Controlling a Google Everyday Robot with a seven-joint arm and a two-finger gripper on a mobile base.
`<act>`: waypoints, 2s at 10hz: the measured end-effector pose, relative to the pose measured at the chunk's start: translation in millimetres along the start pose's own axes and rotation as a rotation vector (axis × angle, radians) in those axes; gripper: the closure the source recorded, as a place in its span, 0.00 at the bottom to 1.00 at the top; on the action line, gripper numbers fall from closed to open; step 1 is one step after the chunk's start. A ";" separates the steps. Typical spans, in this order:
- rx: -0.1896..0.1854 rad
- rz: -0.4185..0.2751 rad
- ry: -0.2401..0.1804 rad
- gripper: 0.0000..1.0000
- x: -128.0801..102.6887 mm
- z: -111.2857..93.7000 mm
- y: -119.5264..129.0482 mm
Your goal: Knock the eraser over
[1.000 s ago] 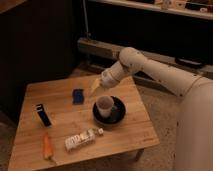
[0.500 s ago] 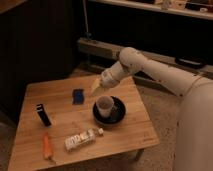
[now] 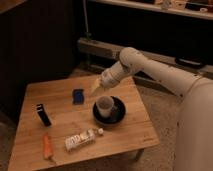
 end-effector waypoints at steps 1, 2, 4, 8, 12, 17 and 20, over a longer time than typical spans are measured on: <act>0.000 0.000 0.000 1.00 0.0 0.0 0.0; 0.000 0.000 0.000 1.00 0.0 0.0 0.0; 0.000 0.000 0.000 1.00 0.0 0.0 0.0; 0.000 0.000 0.000 1.00 0.0 0.1 0.1; 0.000 -0.001 0.000 1.00 0.0 -0.1 0.4; -0.060 -0.102 -0.027 1.00 -27.5 30.9 39.2; -0.077 -0.157 0.001 1.00 -62.8 80.6 74.4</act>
